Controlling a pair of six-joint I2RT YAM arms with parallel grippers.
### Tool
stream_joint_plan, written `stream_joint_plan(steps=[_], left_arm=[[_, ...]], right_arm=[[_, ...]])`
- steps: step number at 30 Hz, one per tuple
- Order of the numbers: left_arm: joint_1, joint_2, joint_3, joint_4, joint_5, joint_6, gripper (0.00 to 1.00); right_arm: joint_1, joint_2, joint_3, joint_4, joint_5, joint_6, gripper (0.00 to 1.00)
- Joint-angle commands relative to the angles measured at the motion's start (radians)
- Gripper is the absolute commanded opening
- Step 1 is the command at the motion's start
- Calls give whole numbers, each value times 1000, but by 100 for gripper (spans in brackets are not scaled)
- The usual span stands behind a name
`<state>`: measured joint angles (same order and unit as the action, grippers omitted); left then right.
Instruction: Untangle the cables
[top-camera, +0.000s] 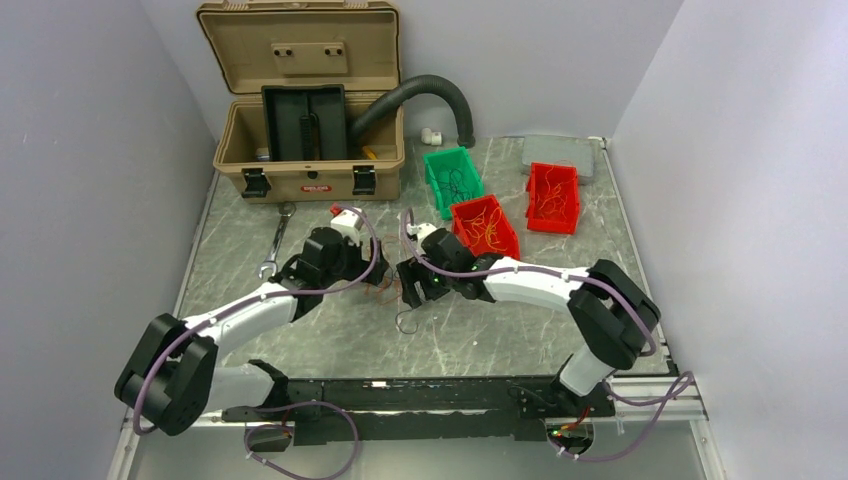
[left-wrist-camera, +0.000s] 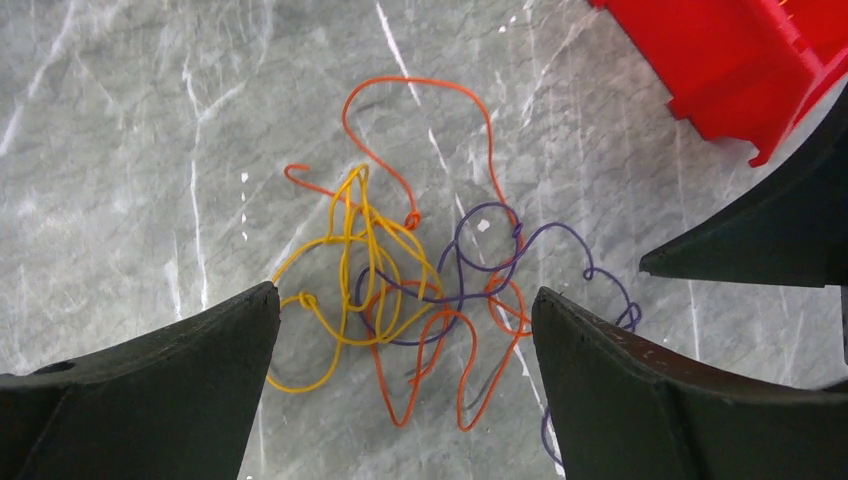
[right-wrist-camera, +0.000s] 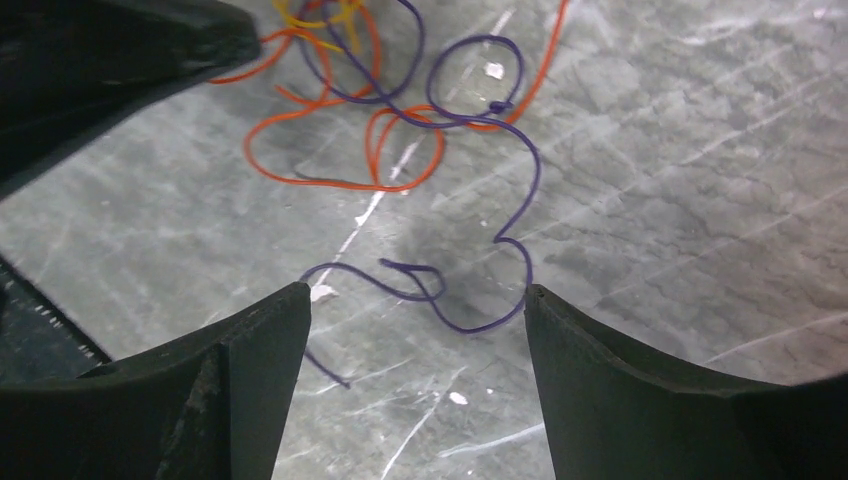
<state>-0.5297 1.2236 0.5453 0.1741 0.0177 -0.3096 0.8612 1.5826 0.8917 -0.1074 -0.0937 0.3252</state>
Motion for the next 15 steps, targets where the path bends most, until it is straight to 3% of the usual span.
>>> stream_joint_plan(steps=[1,9,10,13,14,15], left_arm=[[32,22,30,-25,7,-37,98],[92,121,74,-49,122,-70,94],[97,133,81,-53,135,-71,94],[112,174,102,-62,161,-74,94],[119,186,111,-68,173,-74,93],[122,195,118,-73,184,-72,92]], right_arm=[[15,42,31,19,129,44,78],[82,127,65,-6,329,23,56],[92,137,73,-13,350,16,50],[112,155,100,-53,394,21,8],[115,142,91,-44,395,21,0],[117,122,74,-27,393,22,0]])
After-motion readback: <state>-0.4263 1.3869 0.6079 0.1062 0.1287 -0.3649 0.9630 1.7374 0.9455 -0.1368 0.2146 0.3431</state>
